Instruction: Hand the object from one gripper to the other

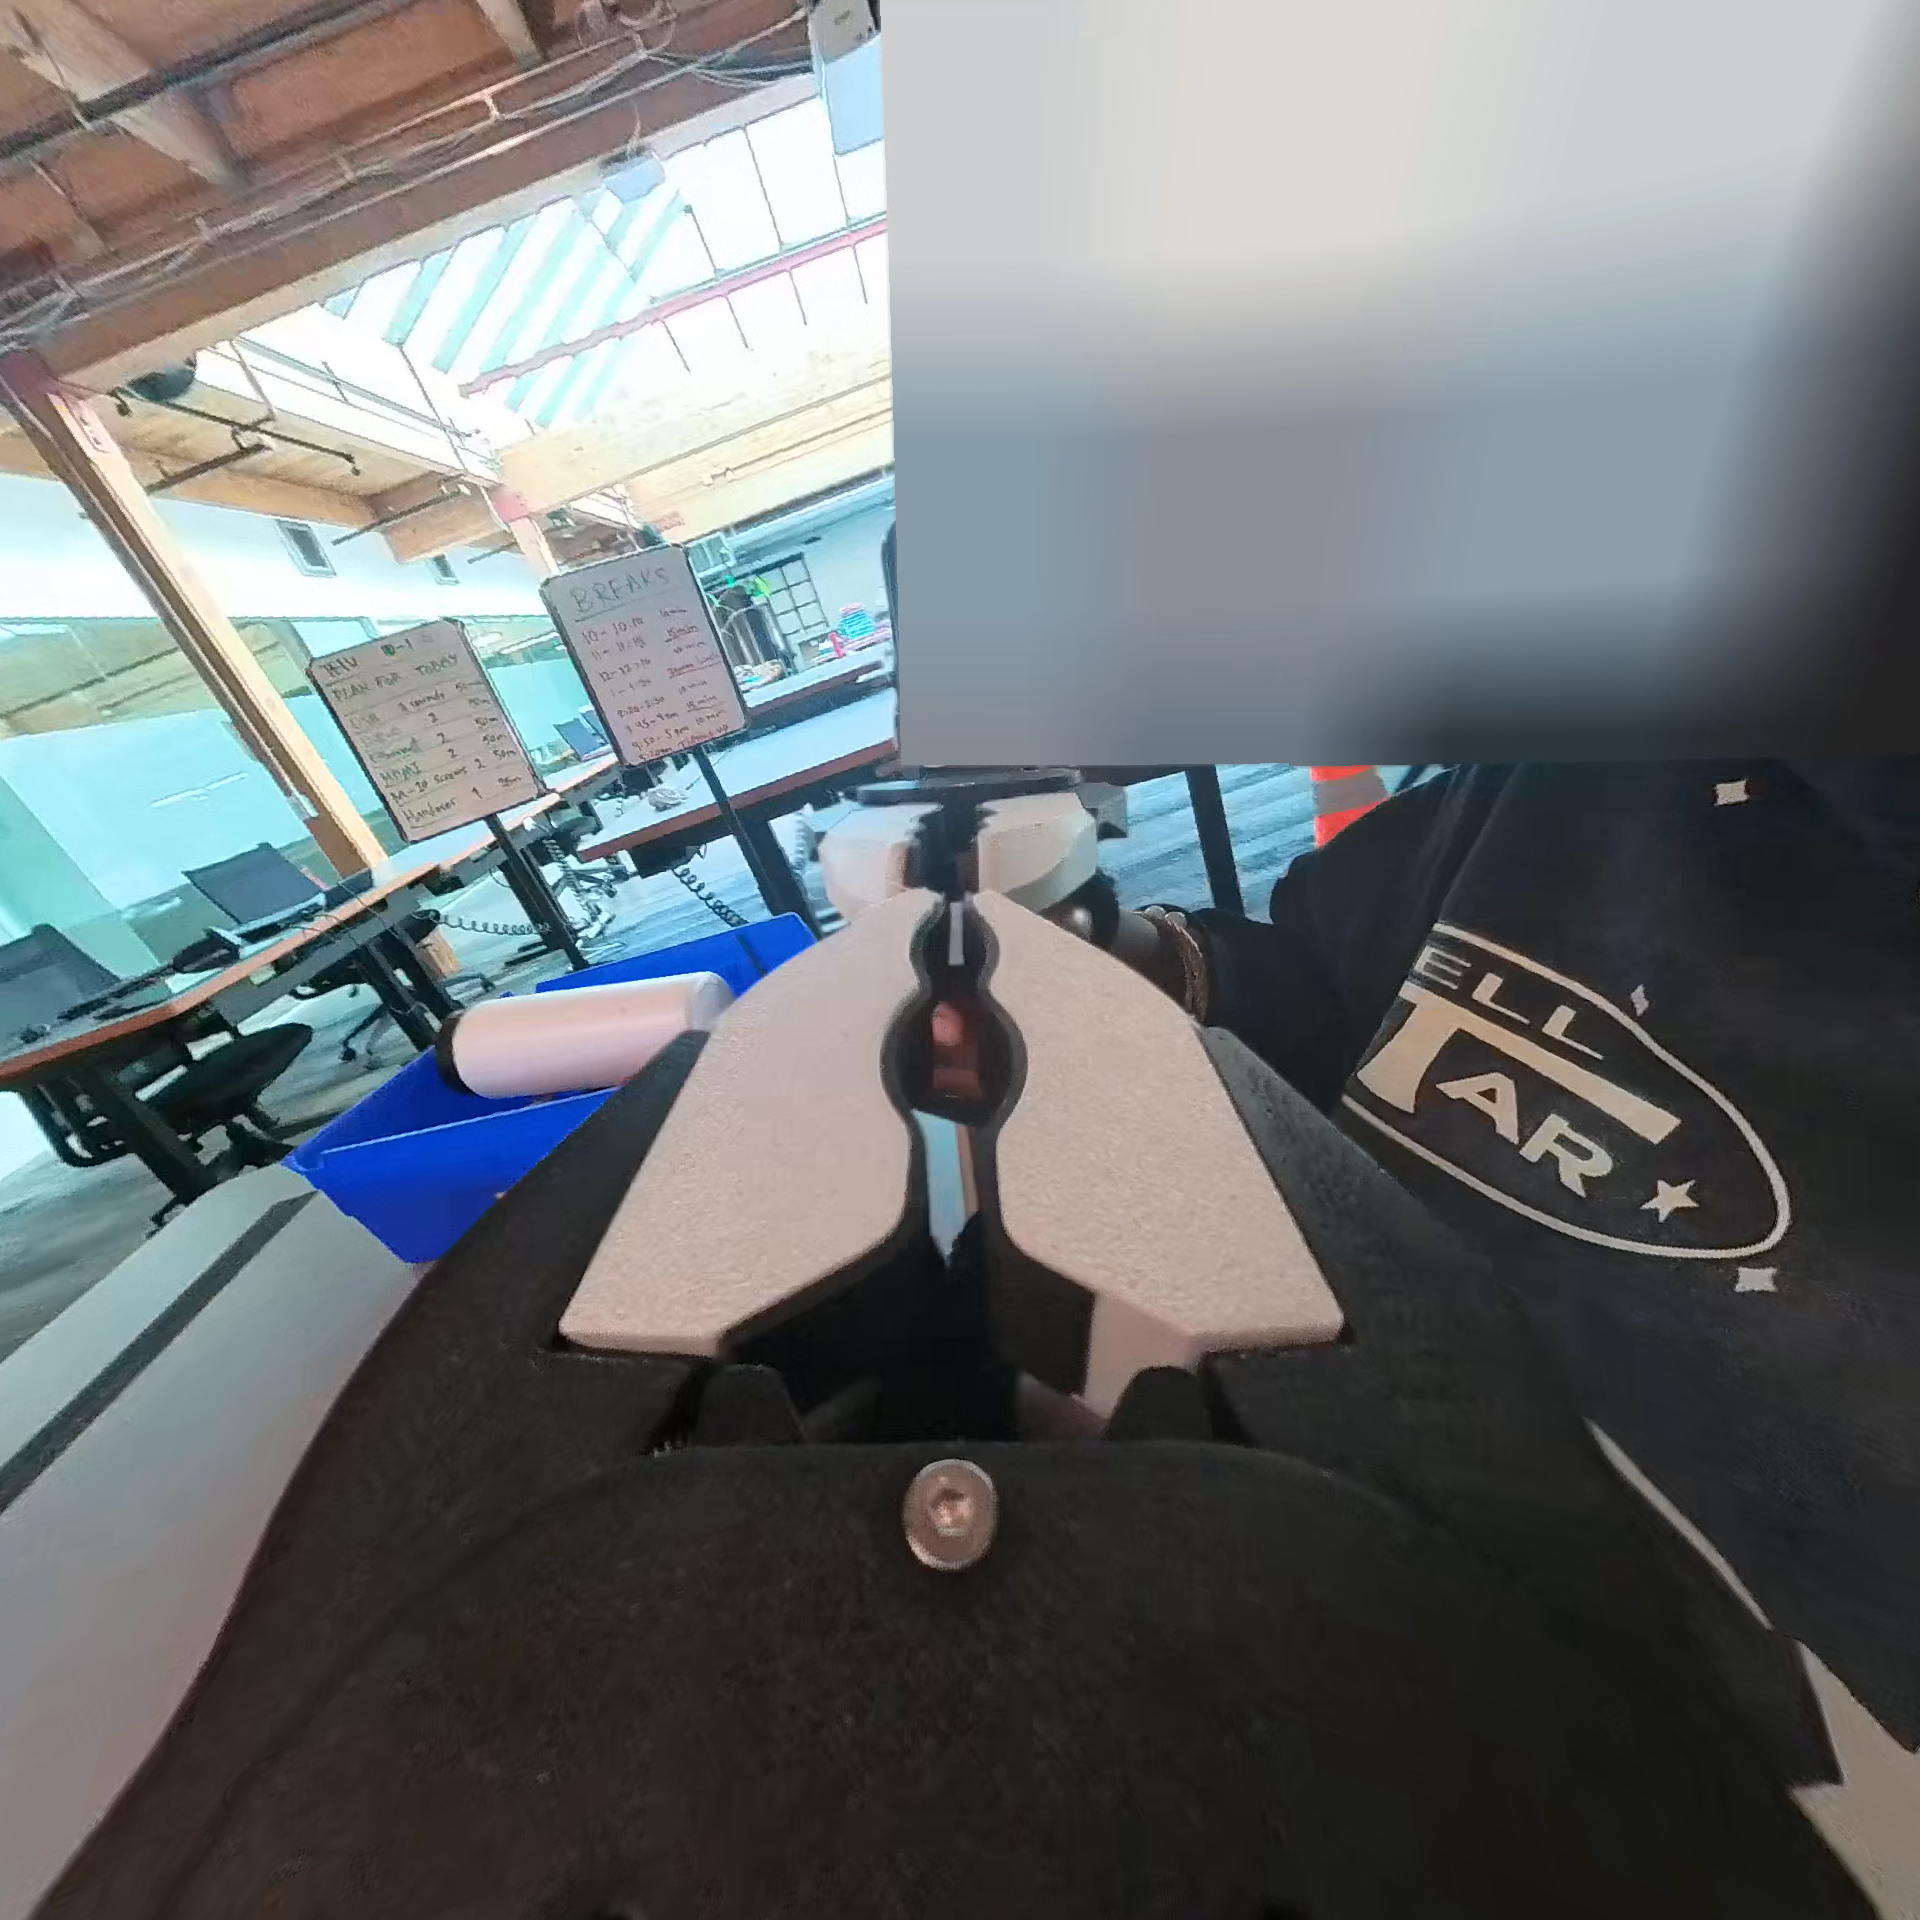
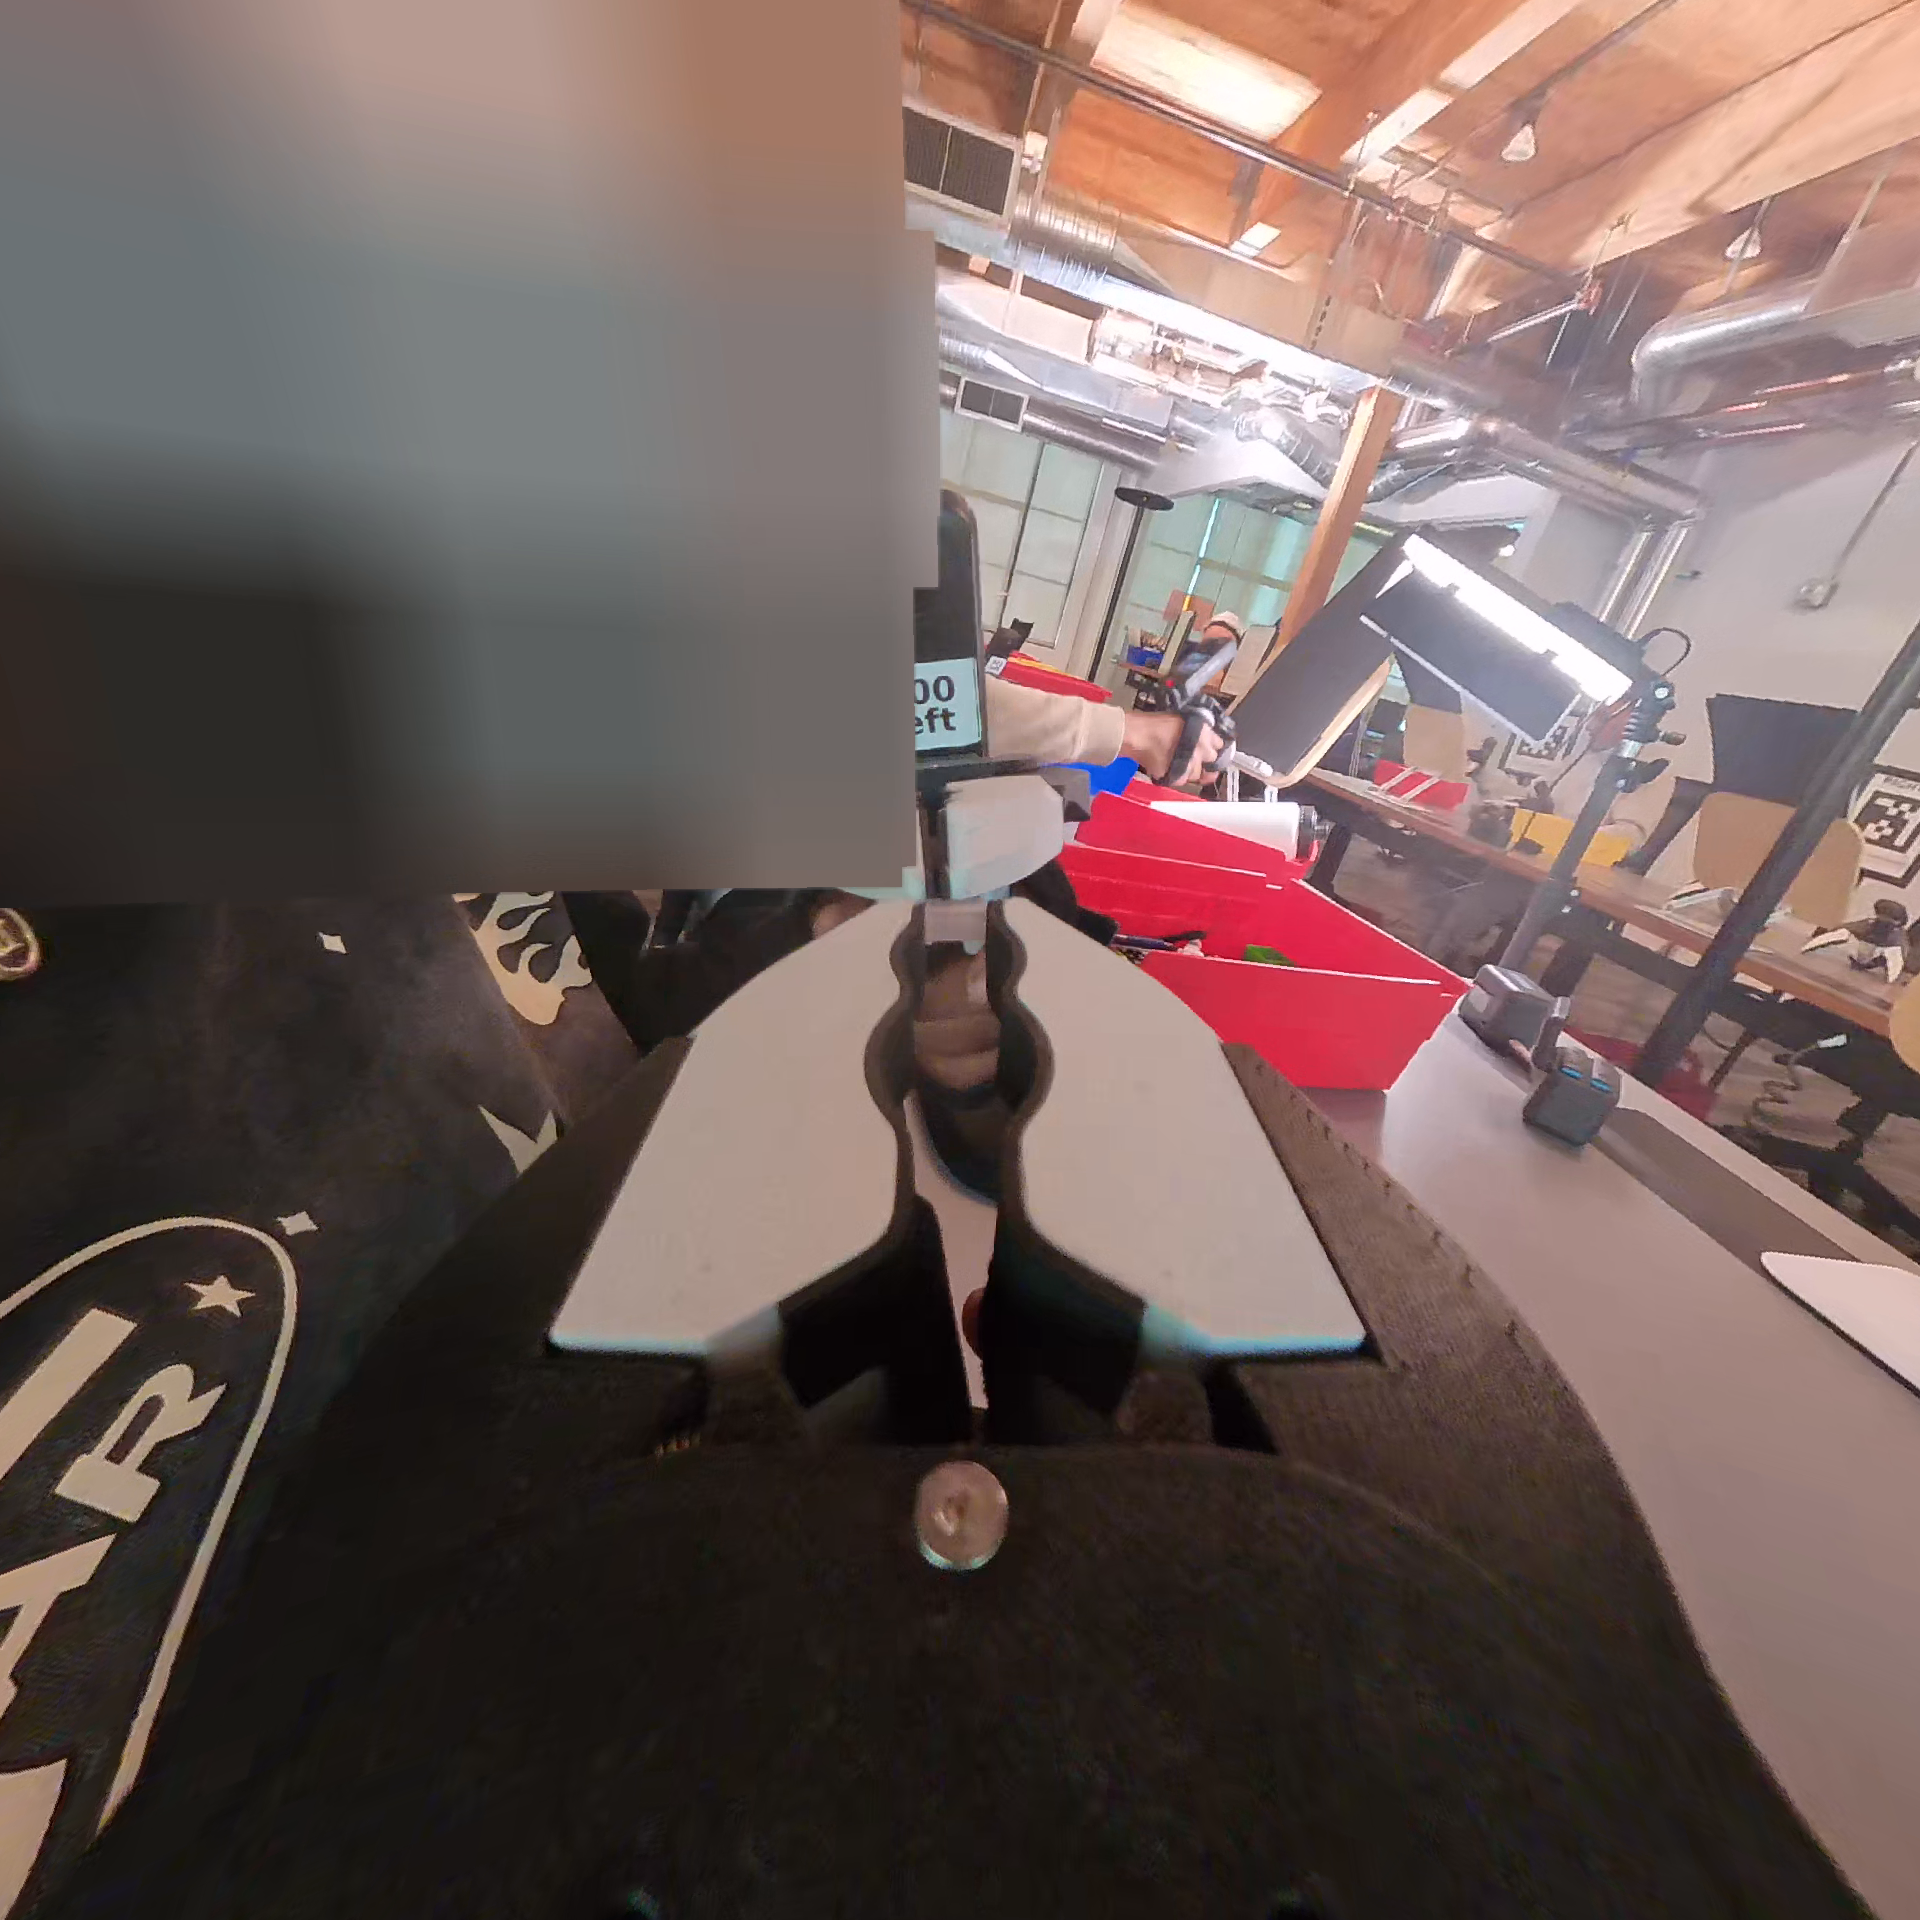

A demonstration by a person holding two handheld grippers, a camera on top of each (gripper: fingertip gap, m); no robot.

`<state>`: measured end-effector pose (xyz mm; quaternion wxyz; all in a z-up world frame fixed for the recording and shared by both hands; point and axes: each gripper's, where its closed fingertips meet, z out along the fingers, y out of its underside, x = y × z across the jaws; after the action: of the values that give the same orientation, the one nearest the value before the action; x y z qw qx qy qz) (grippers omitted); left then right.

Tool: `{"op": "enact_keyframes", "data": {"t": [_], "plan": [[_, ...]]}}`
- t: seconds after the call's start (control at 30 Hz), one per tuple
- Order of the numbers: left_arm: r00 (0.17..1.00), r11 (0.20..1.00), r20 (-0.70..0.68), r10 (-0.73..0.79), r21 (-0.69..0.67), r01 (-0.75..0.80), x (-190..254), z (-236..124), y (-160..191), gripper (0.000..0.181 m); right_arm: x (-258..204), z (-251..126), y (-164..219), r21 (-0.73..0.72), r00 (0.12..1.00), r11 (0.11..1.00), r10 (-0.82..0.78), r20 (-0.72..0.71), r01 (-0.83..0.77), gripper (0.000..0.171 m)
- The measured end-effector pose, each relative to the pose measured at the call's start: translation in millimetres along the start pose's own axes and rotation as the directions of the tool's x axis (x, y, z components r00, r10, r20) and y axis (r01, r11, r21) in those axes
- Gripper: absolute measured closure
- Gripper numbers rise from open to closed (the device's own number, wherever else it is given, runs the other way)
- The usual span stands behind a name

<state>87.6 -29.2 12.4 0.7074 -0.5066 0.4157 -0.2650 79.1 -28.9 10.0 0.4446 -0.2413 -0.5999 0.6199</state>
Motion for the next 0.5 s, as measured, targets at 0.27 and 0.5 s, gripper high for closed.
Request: {"op": "enact_keyframes", "data": {"t": [0.27, 0.5], "plan": [[1.000, 1.000, -0.002, -0.008, -0.015, 0.008, -0.5, -0.8, 2.0, 0.159, -3.5, -1.2, -6.2, 0.030, 1.000, 0.999, -0.017, 0.010, 0.016, 0.161], [0.999, 1.000, -0.022, -0.027, -0.007, 0.027, 2.1, 0.9, 2.8, 0.170, -4.8, 0.4, -3.6, 0.006, 0.999, 0.999, -0.041, 0.006, 0.041, 0.160]]}}
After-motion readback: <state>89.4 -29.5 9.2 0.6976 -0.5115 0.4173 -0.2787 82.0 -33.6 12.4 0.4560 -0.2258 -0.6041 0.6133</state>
